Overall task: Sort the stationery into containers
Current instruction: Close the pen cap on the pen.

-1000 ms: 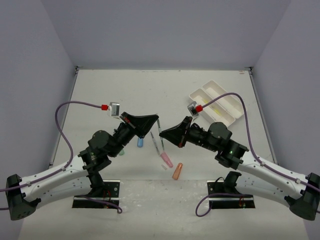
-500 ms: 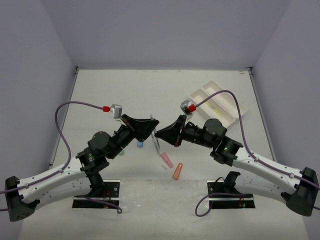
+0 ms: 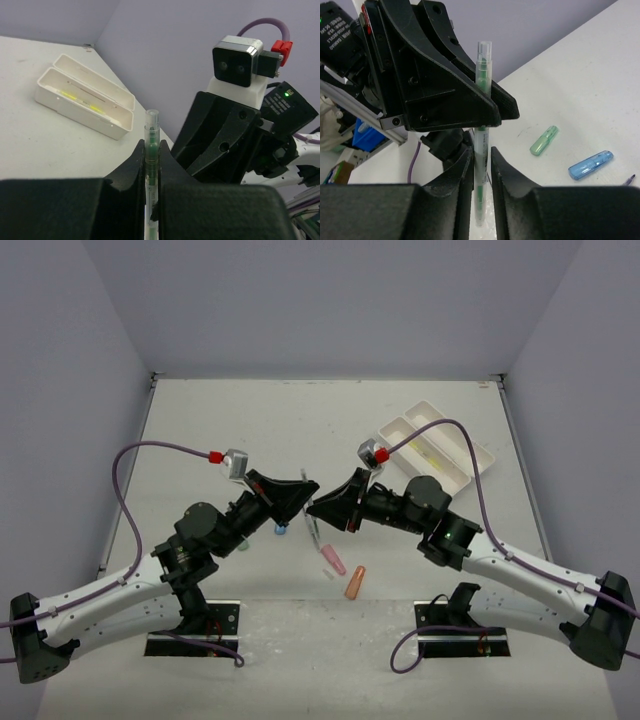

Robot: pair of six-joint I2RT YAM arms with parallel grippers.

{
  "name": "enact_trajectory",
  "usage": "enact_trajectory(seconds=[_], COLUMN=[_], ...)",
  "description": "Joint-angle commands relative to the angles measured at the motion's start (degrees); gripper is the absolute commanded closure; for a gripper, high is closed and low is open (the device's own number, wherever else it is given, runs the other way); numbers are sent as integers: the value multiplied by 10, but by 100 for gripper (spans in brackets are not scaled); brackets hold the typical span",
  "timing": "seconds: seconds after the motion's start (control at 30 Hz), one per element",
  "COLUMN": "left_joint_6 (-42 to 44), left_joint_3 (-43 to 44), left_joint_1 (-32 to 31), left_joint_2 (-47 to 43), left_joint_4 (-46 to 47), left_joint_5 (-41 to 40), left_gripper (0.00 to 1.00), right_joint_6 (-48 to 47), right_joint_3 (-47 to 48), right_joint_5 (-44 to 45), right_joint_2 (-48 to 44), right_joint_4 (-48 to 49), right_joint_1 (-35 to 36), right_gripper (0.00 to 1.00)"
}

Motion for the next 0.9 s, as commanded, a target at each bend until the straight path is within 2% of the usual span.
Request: enact_trajectory(seconds=[0.0,0.07,0.1,0.13,0.17,0.2,0.3,0.33,0.4,0.43,0.5,0.57,0.63,0.73,0.87], left_joint_6=[26,31,34,38,41,43,53,57,65,69,73,81,86,95,98], left_joint_3=[20,25,27,29,31,32,32,32,34,37,43,51,58,72,88], left_joint_1=[-3,-3,-3,-3,-3,-3,-3,-3,-3,-3,-3,-3,-3,-3,-3], left_joint_2=[-5,-5,-5,-3,-2,-1,-4,-7,-9,-10,-10,-11,-11,-12,-13], left_joint_4=[32,33,34,32,30,28,24,16,8,2,-6,-18,-26,-45,-70], left_joint_5=[50,54,54,54,56,58,55,46,38,35,31,22,15,-3,-42], left_gripper=[100,100,100,100,100,100,99,94,76,71,69,58,51,47,47], right_joint_6=[8,16,17,18,18,18,12,10,8,6,4,2,0,-3,-2], right_joint_3=[22,22,23,25,28,29,32,32,32,33,34,38,41,44,44], right_joint_5=[-50,-63,-65,-70,-71,-71,-68,-65,-60,-59,-56,-52,-47,-51,-61], right_joint_2=[37,48,49,53,54,55,52,48,46,45,44,43,43,45,49], right_joint_4=[53,67,70,74,73,72,67,64,58,55,48,39,32,29,30], right_joint_1=[2,1,1,2,2,2,2,2,2,2,2,2,2,2,2], right_gripper=[70,69,73,92,98,100,100,100,100,100,100,100,100,100,100])
